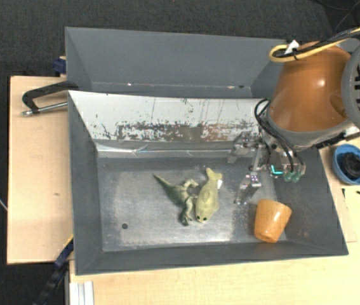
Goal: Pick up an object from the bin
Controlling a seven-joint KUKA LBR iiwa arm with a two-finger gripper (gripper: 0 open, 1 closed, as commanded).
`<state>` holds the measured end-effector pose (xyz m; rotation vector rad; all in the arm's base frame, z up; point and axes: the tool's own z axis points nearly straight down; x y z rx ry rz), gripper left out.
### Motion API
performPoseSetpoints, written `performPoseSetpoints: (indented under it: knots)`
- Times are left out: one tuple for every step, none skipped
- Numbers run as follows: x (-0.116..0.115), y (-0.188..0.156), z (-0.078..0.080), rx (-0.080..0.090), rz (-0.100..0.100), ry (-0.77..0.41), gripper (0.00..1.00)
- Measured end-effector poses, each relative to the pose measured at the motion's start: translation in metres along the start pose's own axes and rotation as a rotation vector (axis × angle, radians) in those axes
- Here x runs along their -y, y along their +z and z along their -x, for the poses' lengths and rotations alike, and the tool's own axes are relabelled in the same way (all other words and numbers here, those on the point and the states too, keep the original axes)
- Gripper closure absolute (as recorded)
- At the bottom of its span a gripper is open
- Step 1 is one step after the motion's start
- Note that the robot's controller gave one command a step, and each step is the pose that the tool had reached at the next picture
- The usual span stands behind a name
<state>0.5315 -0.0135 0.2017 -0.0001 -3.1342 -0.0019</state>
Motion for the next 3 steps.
performPoseSetpoints:
  knots:
    - [-0.04,0.132,-0.003,0.013,0.0,-0.061,0.0]
    - [-0.039,0.128,-0.002,0.017,0.0,-0.061,1.0]
    - [-0.04,-0.04,-0.002,0.023,-0.002,-0.222,1.0]
